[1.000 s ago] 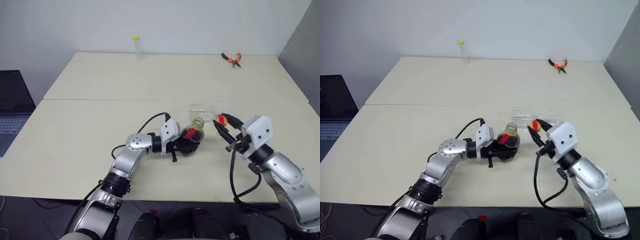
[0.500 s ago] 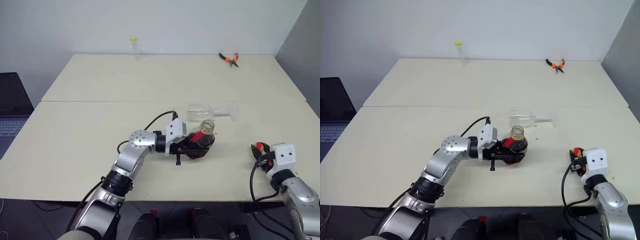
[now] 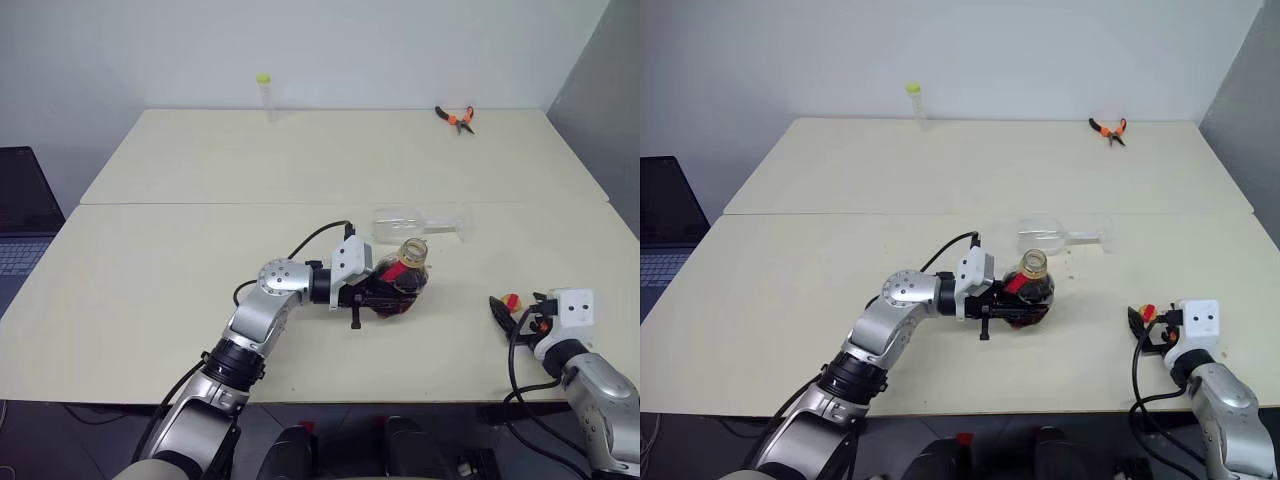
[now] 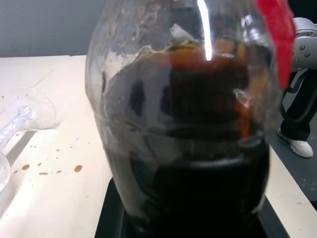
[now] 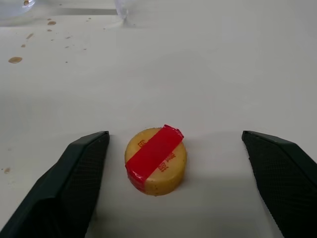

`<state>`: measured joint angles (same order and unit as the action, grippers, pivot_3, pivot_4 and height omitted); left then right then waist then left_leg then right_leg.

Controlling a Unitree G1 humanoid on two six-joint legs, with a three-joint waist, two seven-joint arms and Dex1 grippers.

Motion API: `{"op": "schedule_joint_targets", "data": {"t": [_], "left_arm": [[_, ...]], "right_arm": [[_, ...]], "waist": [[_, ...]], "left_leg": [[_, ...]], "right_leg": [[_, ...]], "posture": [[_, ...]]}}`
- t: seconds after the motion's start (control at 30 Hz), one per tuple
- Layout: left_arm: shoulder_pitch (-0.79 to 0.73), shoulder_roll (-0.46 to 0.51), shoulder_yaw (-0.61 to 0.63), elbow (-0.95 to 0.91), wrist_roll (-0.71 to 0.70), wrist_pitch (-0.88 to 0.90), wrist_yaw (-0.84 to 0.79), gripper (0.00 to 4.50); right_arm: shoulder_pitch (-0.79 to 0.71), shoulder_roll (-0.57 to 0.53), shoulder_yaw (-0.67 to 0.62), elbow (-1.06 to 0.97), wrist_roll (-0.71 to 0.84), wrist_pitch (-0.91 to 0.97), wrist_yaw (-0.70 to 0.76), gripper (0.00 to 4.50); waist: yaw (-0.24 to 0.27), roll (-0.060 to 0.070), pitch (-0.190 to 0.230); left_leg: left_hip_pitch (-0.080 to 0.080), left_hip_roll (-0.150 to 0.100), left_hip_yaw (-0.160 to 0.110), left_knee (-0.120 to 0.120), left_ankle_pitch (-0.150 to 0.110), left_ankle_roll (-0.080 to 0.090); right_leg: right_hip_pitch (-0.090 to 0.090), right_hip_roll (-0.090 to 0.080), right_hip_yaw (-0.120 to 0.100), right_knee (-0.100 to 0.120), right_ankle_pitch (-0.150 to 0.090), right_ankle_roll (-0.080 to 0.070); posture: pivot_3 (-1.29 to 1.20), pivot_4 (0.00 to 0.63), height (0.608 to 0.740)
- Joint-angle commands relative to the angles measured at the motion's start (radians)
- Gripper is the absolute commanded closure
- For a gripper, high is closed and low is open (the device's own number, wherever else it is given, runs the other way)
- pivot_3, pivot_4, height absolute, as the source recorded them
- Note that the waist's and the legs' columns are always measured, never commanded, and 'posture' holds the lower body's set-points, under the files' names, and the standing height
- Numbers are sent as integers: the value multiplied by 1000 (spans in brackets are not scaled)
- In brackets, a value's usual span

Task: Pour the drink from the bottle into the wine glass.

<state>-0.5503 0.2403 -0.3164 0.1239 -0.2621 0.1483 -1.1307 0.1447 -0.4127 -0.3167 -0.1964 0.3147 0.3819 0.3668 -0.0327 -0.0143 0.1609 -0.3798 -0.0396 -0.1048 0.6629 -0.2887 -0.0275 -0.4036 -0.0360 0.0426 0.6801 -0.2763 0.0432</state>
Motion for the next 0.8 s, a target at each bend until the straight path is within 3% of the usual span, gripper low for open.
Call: {"op": "schedule_joint_targets", "data": {"t": [0.03,0.2,0.4,0.6,0.8], "left_arm": [[-12,-7,24,-17,7,-31,36,3653],[-12,-19,91,50,43,-89,175,3653],[4,-25,170,123,82,-184,332,3653],[4,-32,280,244,119,-280,534,3653],[-18,5,343,361,149,-355,634,3653]], "right_arm": [[22,32,24,-19,14,19,-2,0],[49,-2,73,-218,-22,-91,58,0],[9,-86,214,-444,5,-44,162,0],[-167,-126,309,-506,77,95,209,0],[-237,-146,327,-488,102,138,235,0]], "waist": [[0,0,0],[0,1,0],[2,1,0],[6,0,0],[7,-1,1]], "left_leg": [[0,0,0,0,0,0],[0,-1,0,0,0,0],[-1,-1,-1,1,0,0],[-2,-1,-3,1,1,-1],[-2,-2,-3,1,2,-3]], "right_leg": [[0,0,0,0,0,0],[0,-1,0,0,0,0],[0,-1,-1,0,0,0],[-1,-2,-2,0,0,0],[-1,-2,-3,-1,0,0]], "posture": [[0,150,740],[0,150,740],[0,150,740],[0,150,740],[0,150,740]]}}
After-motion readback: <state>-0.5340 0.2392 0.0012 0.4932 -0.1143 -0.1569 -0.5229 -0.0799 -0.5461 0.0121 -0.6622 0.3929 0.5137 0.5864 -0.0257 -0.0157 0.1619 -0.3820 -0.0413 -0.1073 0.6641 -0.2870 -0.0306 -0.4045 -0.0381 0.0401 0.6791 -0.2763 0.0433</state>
